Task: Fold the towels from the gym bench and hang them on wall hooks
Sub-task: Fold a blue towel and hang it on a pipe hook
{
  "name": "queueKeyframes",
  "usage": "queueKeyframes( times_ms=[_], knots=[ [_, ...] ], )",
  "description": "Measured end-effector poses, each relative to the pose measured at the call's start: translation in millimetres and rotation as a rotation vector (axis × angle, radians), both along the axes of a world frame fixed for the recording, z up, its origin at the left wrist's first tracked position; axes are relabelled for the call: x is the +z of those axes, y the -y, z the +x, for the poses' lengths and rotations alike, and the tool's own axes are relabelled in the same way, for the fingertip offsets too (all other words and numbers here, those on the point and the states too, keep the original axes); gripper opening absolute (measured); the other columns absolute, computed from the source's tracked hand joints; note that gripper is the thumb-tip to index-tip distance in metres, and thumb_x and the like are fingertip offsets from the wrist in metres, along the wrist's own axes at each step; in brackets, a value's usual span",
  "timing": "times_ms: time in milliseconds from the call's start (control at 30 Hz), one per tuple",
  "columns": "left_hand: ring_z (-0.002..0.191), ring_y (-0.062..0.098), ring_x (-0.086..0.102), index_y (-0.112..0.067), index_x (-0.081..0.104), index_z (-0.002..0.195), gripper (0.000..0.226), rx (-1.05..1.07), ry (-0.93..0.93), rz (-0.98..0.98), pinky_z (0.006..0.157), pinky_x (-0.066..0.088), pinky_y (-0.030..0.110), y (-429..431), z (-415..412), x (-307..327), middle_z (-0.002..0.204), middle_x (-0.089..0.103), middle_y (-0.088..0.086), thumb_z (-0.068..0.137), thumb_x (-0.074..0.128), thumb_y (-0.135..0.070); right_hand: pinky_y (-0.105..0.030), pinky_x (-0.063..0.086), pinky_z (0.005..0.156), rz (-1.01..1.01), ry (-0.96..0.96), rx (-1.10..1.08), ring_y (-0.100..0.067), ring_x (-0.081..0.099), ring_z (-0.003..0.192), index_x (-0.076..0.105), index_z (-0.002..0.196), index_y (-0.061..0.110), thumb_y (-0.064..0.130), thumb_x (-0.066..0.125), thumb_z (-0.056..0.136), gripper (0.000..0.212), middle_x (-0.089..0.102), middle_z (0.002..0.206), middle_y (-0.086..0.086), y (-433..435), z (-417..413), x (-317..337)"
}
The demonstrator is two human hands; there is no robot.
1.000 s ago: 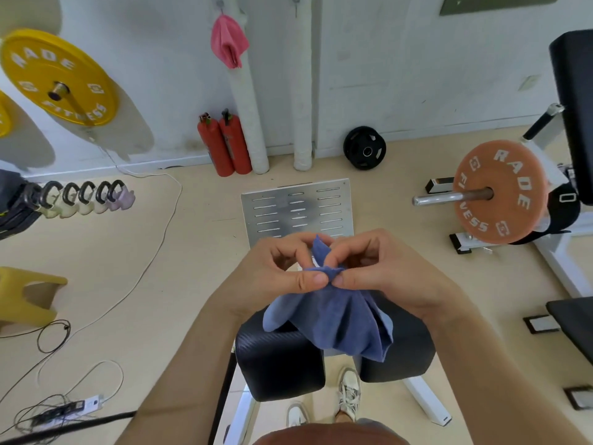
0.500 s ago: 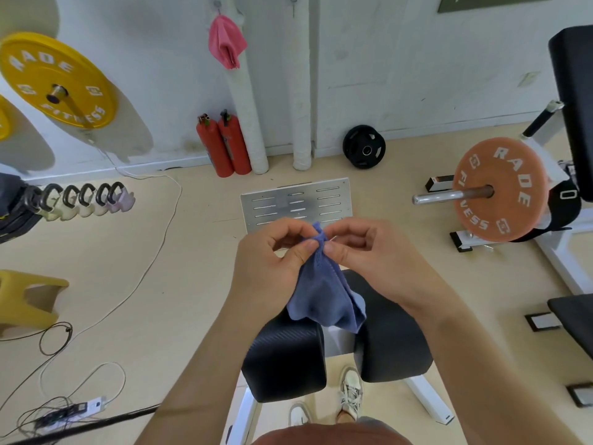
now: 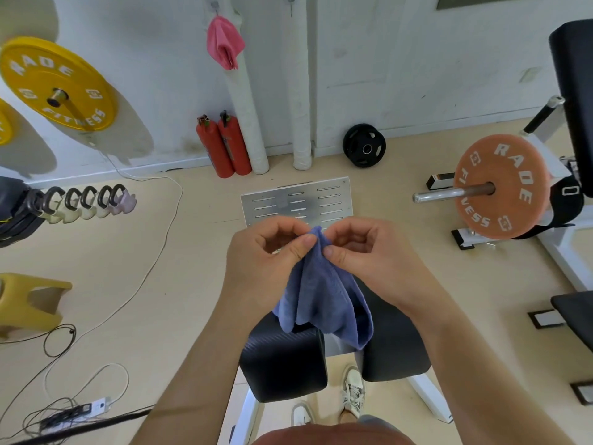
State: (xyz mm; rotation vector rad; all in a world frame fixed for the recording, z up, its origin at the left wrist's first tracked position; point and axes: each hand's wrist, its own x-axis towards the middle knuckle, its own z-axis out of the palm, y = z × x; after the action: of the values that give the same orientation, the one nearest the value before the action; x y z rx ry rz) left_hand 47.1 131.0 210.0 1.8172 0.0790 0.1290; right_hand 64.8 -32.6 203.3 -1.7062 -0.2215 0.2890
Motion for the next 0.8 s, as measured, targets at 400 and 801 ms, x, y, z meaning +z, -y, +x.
queueKeyframes(
  times_ms=[400,801],
  knots=[
    [0.082,-0.004,0.065,-0.037,0.068,0.080,0.036,-0.102,-0.041,0.212,0.081,0.048,0.012,-3.4,7.7,7.9,0.081,0.071,-0.017,0.083,0.065,-0.002,-0.020,0.055,0.073,0.009,-0.010,0.000,-0.011,0.068,0.078,0.069,0.083,0.015,-0.004,0.064,0.082,0.019,0.072,0.079,0.002,-5.1,5.5,-0.2],
    [0.078,-0.003,0.057,-0.030,0.061,0.079,0.033,0.225,0.057,0.362,0.084,0.046,0.023,-52.0,34.5,-36.1,0.082,0.062,-0.019,0.084,0.055,0.003,-0.027,0.043,0.061,-1.031,-0.353,-0.120,-0.026,0.060,0.072,0.065,0.082,0.016,0.006,0.052,0.077,0.017,0.061,0.070,-0.005,63.3,15.8,-118.2]
  ],
)
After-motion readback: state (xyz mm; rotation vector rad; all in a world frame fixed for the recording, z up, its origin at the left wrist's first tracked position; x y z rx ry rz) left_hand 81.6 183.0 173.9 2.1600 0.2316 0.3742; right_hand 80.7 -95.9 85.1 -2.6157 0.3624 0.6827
